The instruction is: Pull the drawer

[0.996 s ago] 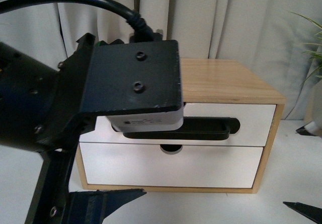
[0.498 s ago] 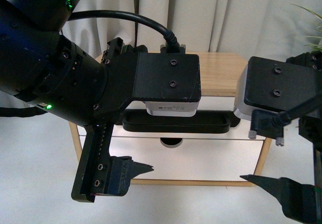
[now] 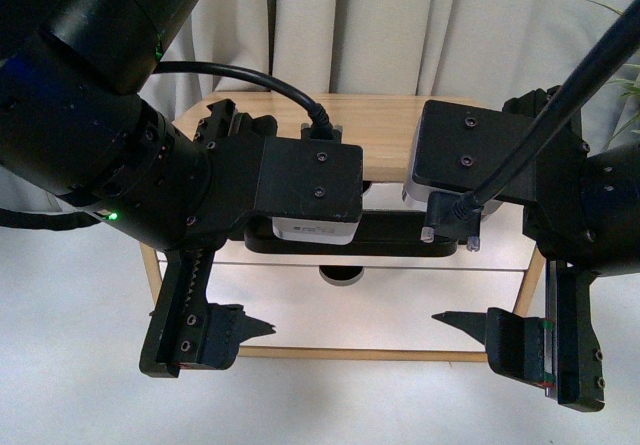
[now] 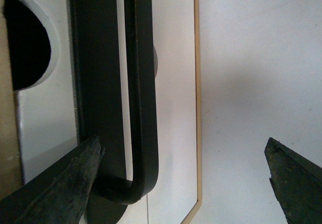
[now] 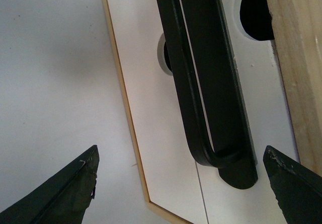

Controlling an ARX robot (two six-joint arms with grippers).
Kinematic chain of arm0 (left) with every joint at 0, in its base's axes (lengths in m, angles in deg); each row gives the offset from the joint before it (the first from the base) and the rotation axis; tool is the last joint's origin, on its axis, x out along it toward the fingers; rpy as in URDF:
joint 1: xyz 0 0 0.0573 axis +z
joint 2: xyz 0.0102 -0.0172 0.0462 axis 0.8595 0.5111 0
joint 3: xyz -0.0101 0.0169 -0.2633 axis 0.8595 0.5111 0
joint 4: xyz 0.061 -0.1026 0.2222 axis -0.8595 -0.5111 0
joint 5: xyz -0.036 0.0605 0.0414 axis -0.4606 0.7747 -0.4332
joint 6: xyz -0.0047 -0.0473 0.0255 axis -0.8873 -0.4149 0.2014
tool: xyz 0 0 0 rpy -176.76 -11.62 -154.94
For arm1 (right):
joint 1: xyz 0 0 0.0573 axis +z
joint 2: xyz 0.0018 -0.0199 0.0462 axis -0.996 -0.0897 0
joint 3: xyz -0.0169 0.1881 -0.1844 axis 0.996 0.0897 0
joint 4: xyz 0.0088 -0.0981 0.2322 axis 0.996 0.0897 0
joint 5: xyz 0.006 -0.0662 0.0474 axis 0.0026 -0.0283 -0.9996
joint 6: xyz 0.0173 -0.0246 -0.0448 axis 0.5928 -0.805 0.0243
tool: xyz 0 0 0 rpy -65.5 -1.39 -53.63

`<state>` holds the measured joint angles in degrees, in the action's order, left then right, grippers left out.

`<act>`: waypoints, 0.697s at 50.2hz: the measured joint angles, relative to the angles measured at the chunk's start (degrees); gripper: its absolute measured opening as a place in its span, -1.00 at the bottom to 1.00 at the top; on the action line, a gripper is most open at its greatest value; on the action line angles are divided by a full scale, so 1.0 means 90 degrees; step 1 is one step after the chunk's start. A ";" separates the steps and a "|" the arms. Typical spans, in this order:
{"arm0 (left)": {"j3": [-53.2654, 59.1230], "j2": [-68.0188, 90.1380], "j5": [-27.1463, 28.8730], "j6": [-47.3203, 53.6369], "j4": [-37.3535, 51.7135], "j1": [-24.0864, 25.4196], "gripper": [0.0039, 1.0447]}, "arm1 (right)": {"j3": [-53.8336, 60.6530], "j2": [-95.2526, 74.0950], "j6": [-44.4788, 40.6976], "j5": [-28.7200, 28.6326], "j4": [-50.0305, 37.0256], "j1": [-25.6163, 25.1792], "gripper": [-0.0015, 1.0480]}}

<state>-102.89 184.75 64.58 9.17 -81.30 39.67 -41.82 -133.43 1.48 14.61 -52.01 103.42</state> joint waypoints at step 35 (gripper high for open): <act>-0.0046 0.0236 0.0158 0.0522 -0.0109 0.0148 0.88 | -0.0403 -0.0471 0.0185 -0.0046 -0.0061 0.0206 0.83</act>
<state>-103.30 186.87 66.00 13.87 -82.28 41.00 -45.45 -137.67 3.14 14.19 -52.55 105.28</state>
